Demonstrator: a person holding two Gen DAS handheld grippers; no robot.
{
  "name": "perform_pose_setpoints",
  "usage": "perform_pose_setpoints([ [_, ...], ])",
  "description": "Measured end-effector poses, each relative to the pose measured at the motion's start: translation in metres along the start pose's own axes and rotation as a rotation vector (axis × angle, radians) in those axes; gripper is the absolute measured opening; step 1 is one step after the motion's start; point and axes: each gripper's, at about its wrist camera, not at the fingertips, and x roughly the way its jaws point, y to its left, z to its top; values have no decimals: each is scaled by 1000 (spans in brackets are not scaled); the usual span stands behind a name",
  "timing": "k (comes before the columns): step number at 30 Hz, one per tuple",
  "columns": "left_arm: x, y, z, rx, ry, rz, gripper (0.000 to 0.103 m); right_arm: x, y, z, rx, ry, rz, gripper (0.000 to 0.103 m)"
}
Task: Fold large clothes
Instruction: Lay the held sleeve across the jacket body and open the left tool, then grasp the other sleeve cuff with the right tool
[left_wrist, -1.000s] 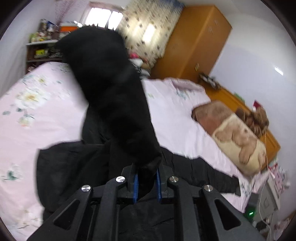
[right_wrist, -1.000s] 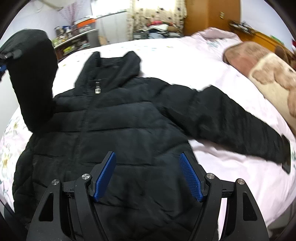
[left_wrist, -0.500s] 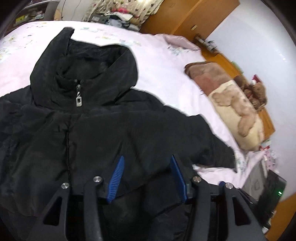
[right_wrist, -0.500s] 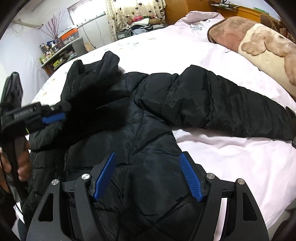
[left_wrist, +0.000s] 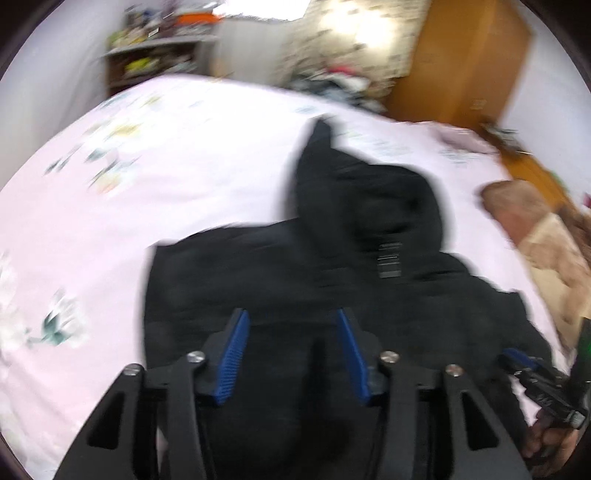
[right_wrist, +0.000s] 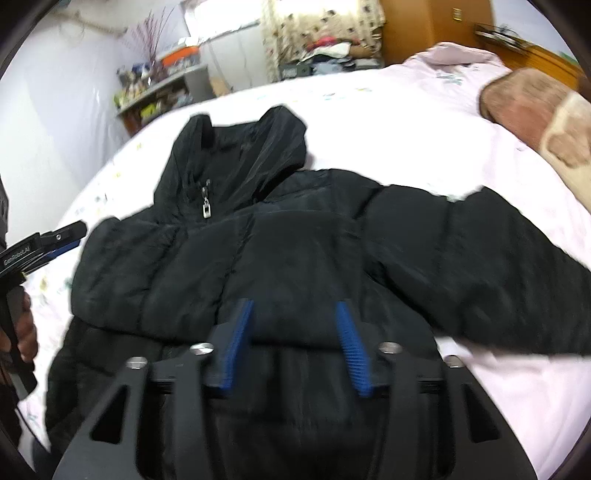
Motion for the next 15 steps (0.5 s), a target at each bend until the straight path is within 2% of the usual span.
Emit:
perform_pose_setpoints([
  [3, 22, 21, -6, -49, 31, 21, 43, 43, -4, 8, -17, 78, -59, 43],
  [5, 34, 18, -14, -32, 37, 21, 43, 64, -15, 7, 11, 112, -63, 43],
  [11, 49, 16, -28, 14, 14, 49, 43, 76, -15, 5, -21, 115, -99, 43],
  [15, 45, 13, -23, 42, 36, 71, 43, 74, -14, 8, -25, 128, -99, 43],
])
